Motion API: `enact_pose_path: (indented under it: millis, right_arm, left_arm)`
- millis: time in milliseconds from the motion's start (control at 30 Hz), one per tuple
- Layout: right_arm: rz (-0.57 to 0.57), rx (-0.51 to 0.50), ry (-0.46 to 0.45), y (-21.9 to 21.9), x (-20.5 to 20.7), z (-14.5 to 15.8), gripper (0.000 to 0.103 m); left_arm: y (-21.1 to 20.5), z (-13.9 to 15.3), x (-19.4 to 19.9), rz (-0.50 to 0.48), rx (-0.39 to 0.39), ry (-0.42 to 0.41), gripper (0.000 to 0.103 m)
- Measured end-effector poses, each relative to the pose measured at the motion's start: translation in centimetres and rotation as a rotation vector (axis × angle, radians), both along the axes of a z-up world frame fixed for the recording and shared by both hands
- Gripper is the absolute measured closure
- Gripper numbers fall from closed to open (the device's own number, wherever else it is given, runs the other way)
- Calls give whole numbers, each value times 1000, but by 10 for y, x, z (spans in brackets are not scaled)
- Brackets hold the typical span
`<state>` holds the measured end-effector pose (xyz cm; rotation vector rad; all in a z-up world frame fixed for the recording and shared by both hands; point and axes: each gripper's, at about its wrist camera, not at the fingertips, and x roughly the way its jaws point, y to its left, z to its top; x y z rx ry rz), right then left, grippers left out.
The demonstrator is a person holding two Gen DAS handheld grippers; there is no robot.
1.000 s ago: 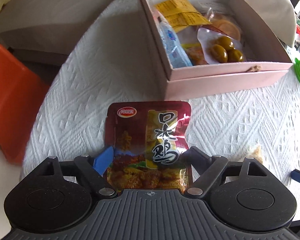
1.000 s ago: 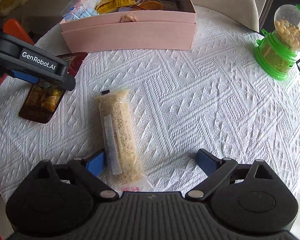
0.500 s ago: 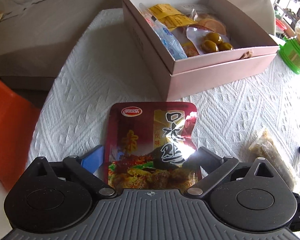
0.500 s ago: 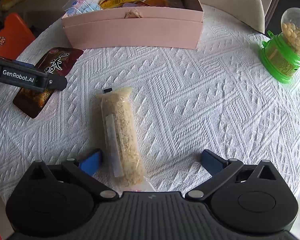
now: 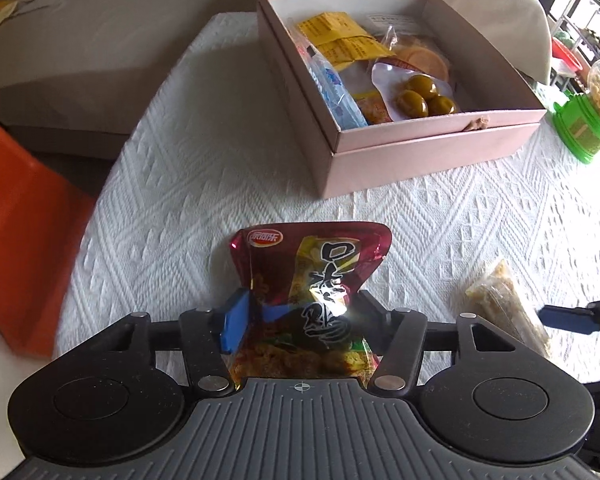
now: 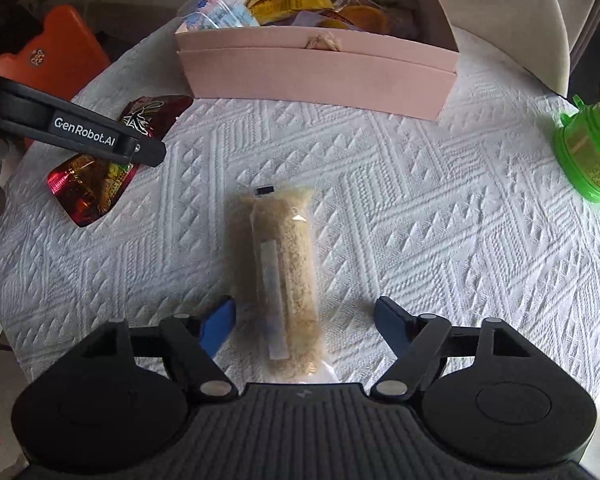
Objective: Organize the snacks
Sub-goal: 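Carry pouch and stick-snack bag over pink box, open both tools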
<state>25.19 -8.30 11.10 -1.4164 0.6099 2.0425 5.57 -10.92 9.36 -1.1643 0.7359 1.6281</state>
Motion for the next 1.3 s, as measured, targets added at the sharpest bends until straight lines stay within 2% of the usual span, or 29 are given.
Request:
enact_pose_path:
  millis: [33,100,200,267,433,500,567,600,633,667,700,733,833,900,1100,1167,1233,1300]
  right_arm:
    - [14,9,-2,-1,-3,1,55]
    - [53,8,-12,-3,-12,6,75]
    - [63,-18,1,-2,-17,15,75]
    - [53,-11,18,1,-16,28,75]
    - [-19,19,129,27,-12,81,75]
    - [-41,77,193,47,-15,113,75]
    - [-54,157,237,69,-26,142,75]
    - [-62,189,256,80,-32,151,74]
    - [-72,225,275,94,-42,159,66]
    - [-78,255,273,108,-51,160,55]
    - [-82,279,259,117,-59,158,26]
    - [-93,310,239,128,-67,151,21]
    - [-94,330,174,136,-76,134,22]
    - [-105,330,195,125,-65,127,23]
    - [-152,321,183,81,-36,110,23]
    - [-169,301,183,64,-26,114,23]
    - [-169,251,163,52,-23,119,23]
    - [-158,177,145,38,-19,122,23]
  left_arm:
    - [-5,3,0,5,5,-19,41]
    - [-14,10,1,11,15,-43,41]
    - [-25,25,3,20,30,-70,42]
    - [-30,45,2,29,73,-82,42]
    - [-16,111,-10,35,253,-100,42]
    - [2,136,-18,17,337,-104,41]
    - [33,153,-30,8,398,-142,37]
    - [51,154,-37,11,406,-180,36]
    - [71,150,-45,13,400,-227,32]
    - [87,143,-51,24,394,-262,31]
    - [99,135,-55,36,389,-275,30]
    - [106,129,-56,45,382,-268,33]
    - [108,117,-51,59,376,-217,40]
    - [93,113,-51,78,405,-211,40]
    - [34,107,-38,123,348,-161,42]
    - [14,111,-26,142,320,-160,53]
    - [-4,115,-13,154,276,-151,88]
    - [-19,120,3,143,230,-126,88]
